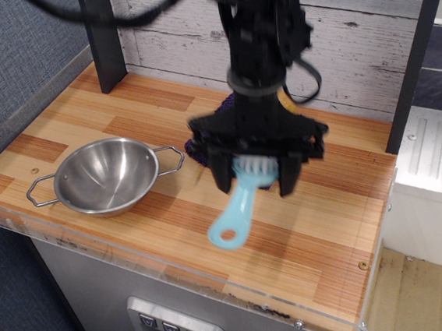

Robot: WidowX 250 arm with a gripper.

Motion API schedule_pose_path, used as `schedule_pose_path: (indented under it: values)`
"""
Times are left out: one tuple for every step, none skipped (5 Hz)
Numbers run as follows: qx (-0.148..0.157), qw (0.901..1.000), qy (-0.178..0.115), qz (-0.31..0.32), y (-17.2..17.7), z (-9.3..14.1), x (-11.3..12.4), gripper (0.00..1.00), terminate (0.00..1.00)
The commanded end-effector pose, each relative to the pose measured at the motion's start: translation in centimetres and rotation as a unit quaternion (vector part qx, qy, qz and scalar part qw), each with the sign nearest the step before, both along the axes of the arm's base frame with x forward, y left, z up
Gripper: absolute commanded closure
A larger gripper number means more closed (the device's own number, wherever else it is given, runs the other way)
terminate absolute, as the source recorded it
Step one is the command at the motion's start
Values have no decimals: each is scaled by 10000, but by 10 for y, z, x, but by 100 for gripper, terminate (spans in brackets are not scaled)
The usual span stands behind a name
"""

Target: Place blue brush to the right of pot

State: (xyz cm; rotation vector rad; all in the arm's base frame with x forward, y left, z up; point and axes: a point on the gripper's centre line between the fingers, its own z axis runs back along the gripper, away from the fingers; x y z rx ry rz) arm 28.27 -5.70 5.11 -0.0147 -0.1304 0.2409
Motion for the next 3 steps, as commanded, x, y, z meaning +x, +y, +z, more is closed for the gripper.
schedule_pose_path:
  values:
    - [-320,9961,-487,-663,-8,-20,17,100,0]
    - [-407,9967,-299,-639,-7,-27,17,0,0]
    - [-420,9959,-388,-706,-2,-9,20,0,100]
